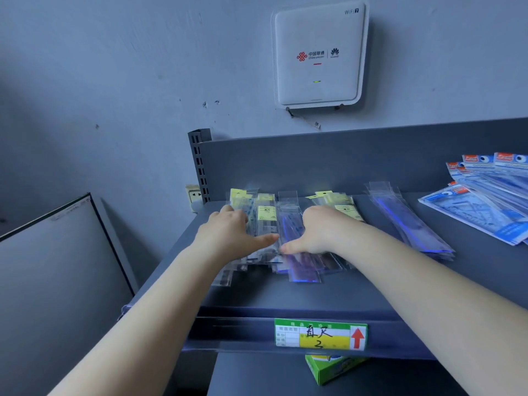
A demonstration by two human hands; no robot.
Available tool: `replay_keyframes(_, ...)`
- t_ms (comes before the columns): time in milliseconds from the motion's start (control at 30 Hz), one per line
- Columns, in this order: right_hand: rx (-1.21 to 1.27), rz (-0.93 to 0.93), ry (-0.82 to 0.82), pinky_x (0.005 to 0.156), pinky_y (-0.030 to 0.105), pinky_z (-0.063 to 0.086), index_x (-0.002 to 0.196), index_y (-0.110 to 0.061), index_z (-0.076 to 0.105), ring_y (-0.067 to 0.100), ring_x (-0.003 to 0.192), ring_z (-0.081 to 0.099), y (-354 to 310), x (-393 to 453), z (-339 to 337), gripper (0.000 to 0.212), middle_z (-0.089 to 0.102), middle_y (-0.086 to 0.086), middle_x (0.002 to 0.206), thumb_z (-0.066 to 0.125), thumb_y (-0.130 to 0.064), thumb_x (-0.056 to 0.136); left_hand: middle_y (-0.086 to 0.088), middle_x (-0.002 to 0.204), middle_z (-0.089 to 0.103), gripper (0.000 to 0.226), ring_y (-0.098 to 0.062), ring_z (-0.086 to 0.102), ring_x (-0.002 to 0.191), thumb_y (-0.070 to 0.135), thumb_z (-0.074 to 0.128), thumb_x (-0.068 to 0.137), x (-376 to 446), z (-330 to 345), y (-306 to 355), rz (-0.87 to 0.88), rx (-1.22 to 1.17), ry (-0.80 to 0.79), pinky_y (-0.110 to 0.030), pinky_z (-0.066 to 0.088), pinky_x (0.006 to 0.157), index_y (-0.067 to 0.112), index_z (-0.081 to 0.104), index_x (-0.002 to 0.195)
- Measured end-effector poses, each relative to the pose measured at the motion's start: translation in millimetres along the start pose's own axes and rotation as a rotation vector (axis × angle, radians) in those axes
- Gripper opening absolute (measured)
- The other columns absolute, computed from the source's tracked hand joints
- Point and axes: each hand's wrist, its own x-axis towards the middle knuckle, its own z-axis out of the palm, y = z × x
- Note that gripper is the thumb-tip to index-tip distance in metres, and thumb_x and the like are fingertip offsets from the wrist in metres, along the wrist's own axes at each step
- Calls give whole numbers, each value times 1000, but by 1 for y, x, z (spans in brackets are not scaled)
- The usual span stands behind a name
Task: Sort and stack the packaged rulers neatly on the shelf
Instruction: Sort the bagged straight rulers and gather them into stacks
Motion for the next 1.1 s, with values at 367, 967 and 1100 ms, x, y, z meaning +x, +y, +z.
replay_keyframes(367, 55, 58, -22, 50, 25, 31, 71, -10, 45, 20, 64, 48, 1, 14, 0, 48, 48, 2, 71, 66, -52, 79, -1, 67, 34, 47, -19, 35, 61, 48, 63, 82, 18, -4, -34, -152, -192, -57, -28, 21, 52, 17, 33, 62)
replay_keyframes(967, 744, -8, 173, 47, 22, 31, 65, -11, 62, 19, 53, 39, 13, 25, 2, 18, 45, -5, 47, 66, -13, 82, -8, 65, 48, 19, -19, 38, 53, 2, 35, 94, 16, -13, -43, -228, -925, 132, -23, 28, 49, 9, 45, 80)
replay_keyframes(1100, 972, -2, 258, 49, 20, 32, 63, -15, 58, 10, 49, 38, 18, 22, -2, 25, 52, -3, 57, 62, -14, 87, -9, 60, 41, 25, -20, 35, 51, -7, 31, 87, 12, -21, -40, -318, -1253, 133, -27, 28, 49, 6, 44, 71)
